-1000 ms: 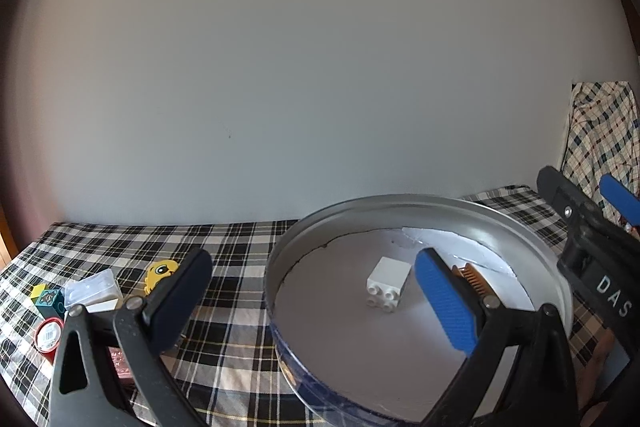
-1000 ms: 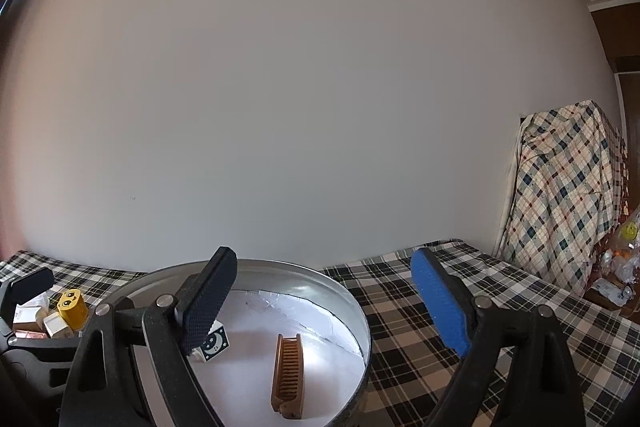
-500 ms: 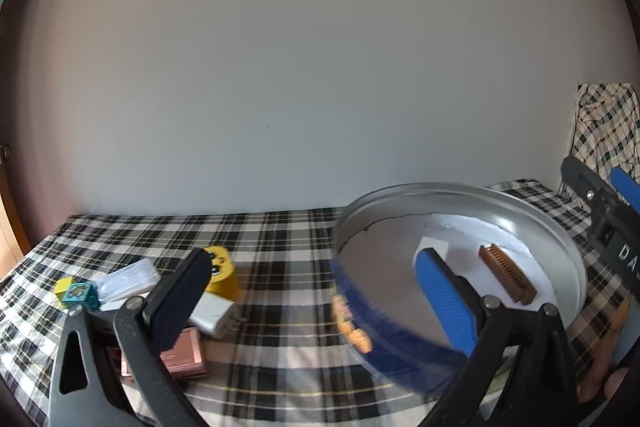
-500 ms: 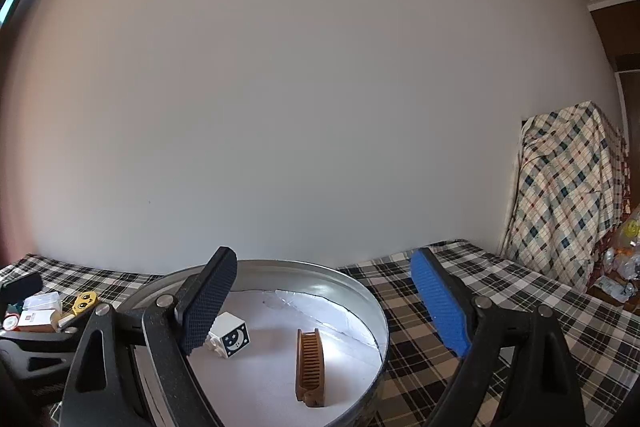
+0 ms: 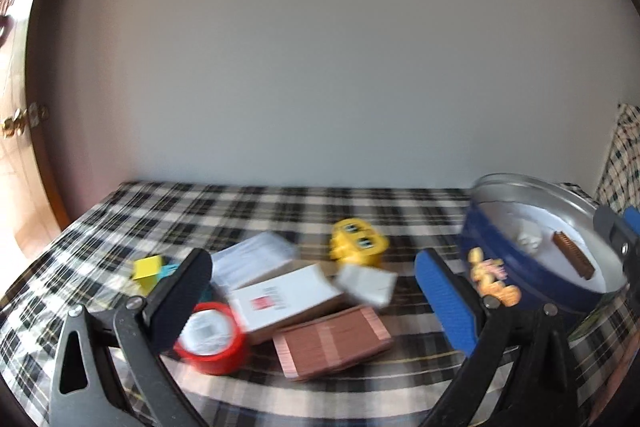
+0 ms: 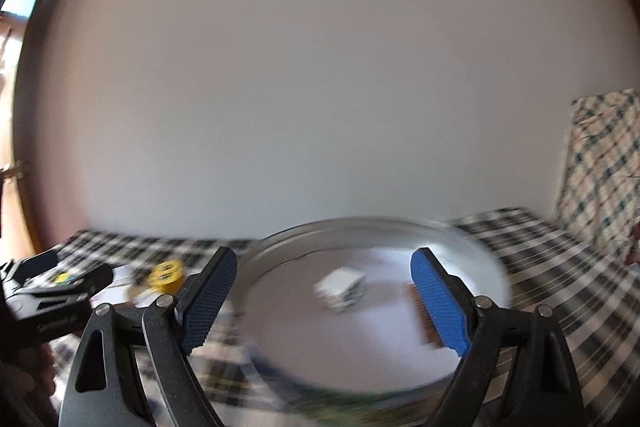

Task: Organize rigid objects
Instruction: 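Withdraw both tools from the tin back toward the remaining objects, then grasp the brown chocolate bar with the right tool while the left tool grasps the red tape roll, then carry the chocolate bar and tape roll over the tin and open both tools, then withdraw both tools from the tin toward the remaining blocks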

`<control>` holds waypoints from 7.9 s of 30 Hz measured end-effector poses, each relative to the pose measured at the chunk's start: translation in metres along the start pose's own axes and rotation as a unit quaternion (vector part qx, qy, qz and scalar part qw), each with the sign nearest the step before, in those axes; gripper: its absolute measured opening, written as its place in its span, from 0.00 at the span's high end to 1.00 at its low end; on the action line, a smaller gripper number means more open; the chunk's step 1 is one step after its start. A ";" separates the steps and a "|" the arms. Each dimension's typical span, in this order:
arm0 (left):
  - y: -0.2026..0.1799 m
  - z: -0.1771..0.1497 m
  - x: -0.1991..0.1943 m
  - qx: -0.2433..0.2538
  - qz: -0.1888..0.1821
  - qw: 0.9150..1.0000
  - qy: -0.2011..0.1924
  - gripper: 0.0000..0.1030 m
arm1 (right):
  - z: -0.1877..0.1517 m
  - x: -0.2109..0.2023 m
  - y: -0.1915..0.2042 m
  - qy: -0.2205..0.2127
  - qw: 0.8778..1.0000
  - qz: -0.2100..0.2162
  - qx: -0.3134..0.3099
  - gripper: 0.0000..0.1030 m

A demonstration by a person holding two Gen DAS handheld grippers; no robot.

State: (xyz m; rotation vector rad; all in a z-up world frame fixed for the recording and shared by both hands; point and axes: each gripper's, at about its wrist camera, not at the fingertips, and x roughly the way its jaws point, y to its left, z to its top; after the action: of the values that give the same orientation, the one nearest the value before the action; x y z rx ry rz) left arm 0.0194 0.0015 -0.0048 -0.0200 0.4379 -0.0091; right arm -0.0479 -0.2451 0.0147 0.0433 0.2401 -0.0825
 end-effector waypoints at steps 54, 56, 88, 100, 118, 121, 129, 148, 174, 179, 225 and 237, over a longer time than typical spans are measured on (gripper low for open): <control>0.078 -0.031 0.058 0.023 -0.055 0.971 0.232 0.29 | -0.040 0.064 0.101 0.264 0.941 0.205 -0.051 0.24; 0.076 -0.032 0.062 0.031 -0.044 0.971 0.234 0.29 | -0.041 0.063 0.102 0.262 0.942 0.203 -0.055 0.24; 0.084 -0.008 -0.002 -0.078 0.014 0.996 0.026 0.48 | 0.006 0.028 0.042 0.079 0.981 0.173 -0.040 0.25; -0.036 0.010 -0.004 -0.040 -0.067 0.997 -0.018 0.48 | 0.022 0.034 -0.014 0.051 0.991 0.122 0.002 0.24; -0.119 0.014 0.001 -0.024 -0.098 0.995 -0.014 0.48 | 0.033 0.026 -0.067 0.028 0.997 0.066 0.022 0.24; -0.129 0.015 0.000 -0.016 -0.099 0.995 -0.019 0.48 | 0.035 0.023 -0.074 0.022 0.998 0.058 0.018 0.24; -0.149 0.019 -0.001 -0.014 -0.114 0.993 -0.020 0.48 | 0.037 0.021 -0.088 0.016 0.999 0.045 0.016 0.24; -0.201 0.020 0.012 0.018 -0.130 0.991 -0.006 0.48 | 0.038 0.030 -0.129 0.022 0.999 -0.023 0.017 0.24; -0.229 0.006 0.025 0.057 -0.124 0.990 0.020 0.48 | 0.017 0.068 -0.132 0.099 0.993 -0.056 -0.009 0.24; -0.229 0.005 0.029 0.058 -0.118 0.991 0.030 0.48 | 0.013 0.074 -0.131 0.116 0.991 -0.059 -0.012 0.24; -0.119 0.003 0.005 0.040 -0.008 0.998 -0.038 0.01 | 0.019 0.008 -0.129 -0.072 0.991 -0.104 0.048 0.10; -0.075 0.004 0.004 0.035 0.009 0.999 -0.036 0.01 | 0.007 -0.019 -0.090 -0.075 0.988 -0.116 0.068 0.10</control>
State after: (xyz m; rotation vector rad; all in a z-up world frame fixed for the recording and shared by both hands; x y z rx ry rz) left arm 0.0242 -0.0735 -0.0015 0.0514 0.3654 -0.0063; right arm -0.0723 -0.3335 0.0235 0.1444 0.0886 -0.3327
